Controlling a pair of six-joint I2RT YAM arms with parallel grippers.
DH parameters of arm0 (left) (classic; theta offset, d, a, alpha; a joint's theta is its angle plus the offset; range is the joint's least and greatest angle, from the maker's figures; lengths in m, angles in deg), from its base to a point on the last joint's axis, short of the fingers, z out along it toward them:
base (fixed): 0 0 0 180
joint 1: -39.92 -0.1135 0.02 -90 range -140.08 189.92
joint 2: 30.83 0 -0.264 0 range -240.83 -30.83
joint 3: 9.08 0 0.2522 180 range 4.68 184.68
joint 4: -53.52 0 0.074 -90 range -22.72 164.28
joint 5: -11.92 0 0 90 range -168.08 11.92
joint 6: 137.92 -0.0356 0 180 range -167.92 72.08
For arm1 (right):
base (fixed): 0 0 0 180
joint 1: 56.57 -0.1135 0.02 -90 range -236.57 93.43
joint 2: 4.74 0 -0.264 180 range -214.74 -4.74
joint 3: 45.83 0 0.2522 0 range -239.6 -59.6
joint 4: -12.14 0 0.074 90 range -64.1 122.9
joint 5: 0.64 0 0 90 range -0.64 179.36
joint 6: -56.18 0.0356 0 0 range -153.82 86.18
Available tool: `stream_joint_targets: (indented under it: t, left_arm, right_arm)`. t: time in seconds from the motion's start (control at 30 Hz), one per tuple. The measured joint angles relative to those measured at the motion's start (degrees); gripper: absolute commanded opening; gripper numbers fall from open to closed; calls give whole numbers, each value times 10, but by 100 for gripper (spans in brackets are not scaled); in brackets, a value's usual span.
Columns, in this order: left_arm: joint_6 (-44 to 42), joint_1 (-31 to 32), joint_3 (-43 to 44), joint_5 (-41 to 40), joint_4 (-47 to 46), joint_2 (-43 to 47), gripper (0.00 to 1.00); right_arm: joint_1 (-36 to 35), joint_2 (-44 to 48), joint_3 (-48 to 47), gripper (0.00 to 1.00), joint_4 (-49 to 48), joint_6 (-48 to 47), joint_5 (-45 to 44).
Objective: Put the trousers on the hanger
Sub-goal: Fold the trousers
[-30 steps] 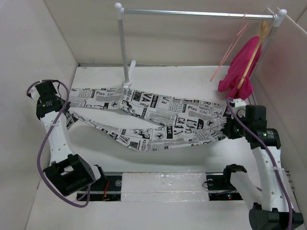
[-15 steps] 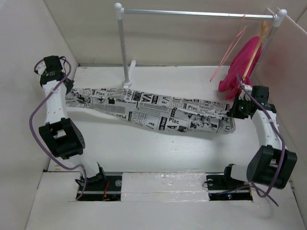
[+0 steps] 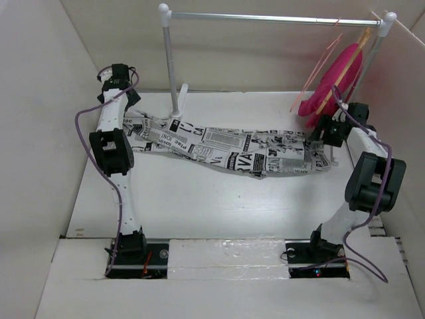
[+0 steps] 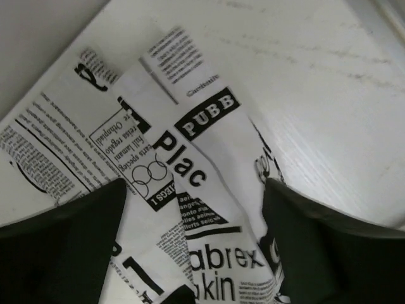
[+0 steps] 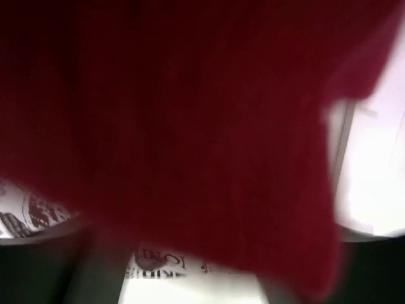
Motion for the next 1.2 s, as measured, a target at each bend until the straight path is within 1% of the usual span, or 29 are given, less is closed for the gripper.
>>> stream_joint_targets:
  t: [0.1, 0.2, 0.3, 0.33, 0.37, 0.4, 0.43, 0.47, 0.5, 0.6, 0.7, 0.77, 0.9, 0.93, 0.97, 1.0, 1.07, 1.2]
  left_arm:
    - [-16, -5, 0, 8, 13, -18, 99]
    - [-32, -10, -12, 4, 9, -4, 99]
    - [-37, -18, -96, 11, -5, 70, 99]
    - [-36, -24, -144, 25, -38, 107, 99]
    - [-33, -33, -204, 53, -75, 150, 99]
    - [-30, -46, -260, 82, -91, 191, 99]
    - [-28, -63, -301, 112, -96, 223, 88]
    - [-25, -83, -322, 142, -100, 241, 4]
    - [-22, -100, -334, 168, -110, 247, 0]
    - [-26, -141, -366, 214, -156, 236, 0]
    - [-28, -144, -385, 253, -172, 204, 0]
    - [-25, -136, -385, 276, -183, 172, 0]
    - [-17, -124, -368, 308, -190, 113, 0]
    - [-15, -121, -355, 311, -189, 99, 2]
    - [-14, -119, -343, 312, -189, 87, 16]
    - [-13, -117, -331, 311, -190, 77, 23]
    - [-10, -113, -317, 311, -195, 70, 35]
    - [-1, -108, -295, 314, -203, 67, 38]
  right_arm:
    - [-9, -7, -6, 86, -12, 0, 1]
    - [-16, 21, 9, 88, -15, -11, 0]
    - [-18, 86, 46, 87, -9, -28, 0]
    - [-16, 110, 58, 87, -11, -34, 0]
    - [-14, 132, 70, 82, -14, -39, 0]
    - [-12, 158, 85, 70, -13, -43, -1]
    - [-9, 184, 101, 48, -13, -48, -2]
    - [-8, 211, 115, 4, -12, -53, -5]
    - [-6, 234, 129, 0, -13, -54, -6]
    - [-10, 297, 164, 0, -14, -55, -4]
    - [-33, 334, 192, 0, -24, -59, 13]
    - [-61, 338, 203, 0, -25, -62, 24]
    - [-115, 314, 205, 0, -22, -76, 33]
    - [-123, 308, 205, 0, -21, -77, 34]
    - [-132, 302, 205, 0, -21, -79, 34]
    - [-139, 297, 205, 0, -21, -80, 33]
    - [-153, 292, 204, 0, -21, -83, 32]
    - [-177, 287, 204, 0, -21, -84, 31]
